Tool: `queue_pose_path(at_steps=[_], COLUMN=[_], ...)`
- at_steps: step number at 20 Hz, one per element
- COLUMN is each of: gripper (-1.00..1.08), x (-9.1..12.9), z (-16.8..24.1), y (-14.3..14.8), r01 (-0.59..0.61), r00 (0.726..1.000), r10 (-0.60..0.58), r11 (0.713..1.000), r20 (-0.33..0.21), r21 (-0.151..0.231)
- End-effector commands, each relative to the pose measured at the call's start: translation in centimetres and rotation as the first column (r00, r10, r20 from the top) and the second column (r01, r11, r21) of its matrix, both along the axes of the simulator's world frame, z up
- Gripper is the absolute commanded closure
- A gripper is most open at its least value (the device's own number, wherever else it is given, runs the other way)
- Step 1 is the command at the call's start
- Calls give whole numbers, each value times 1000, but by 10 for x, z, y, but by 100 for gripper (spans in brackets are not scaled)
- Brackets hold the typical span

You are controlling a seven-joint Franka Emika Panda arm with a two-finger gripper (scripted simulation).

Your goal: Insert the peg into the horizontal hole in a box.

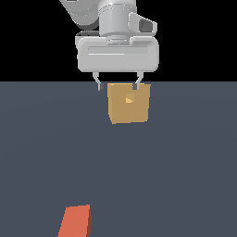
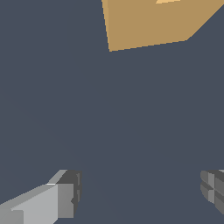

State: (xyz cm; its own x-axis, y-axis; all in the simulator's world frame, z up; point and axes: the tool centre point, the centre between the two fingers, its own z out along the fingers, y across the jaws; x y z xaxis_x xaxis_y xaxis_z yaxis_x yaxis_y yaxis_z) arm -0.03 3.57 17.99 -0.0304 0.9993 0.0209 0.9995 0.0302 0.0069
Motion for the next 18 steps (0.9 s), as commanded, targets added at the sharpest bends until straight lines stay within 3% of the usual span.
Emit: queue_pose_path(at_steps=[1,9,18], gripper=[-92,-92,-92], x=[0,-4,-17], z=[0,-7,-32], y=[0,-21,-95], r01=[0,-5,-23], r00=[1000,1000,1000], r10=[0,5,23], r11=[1000,1000,1000], r20=[0,0,-2], r21=[0,-1,-6])
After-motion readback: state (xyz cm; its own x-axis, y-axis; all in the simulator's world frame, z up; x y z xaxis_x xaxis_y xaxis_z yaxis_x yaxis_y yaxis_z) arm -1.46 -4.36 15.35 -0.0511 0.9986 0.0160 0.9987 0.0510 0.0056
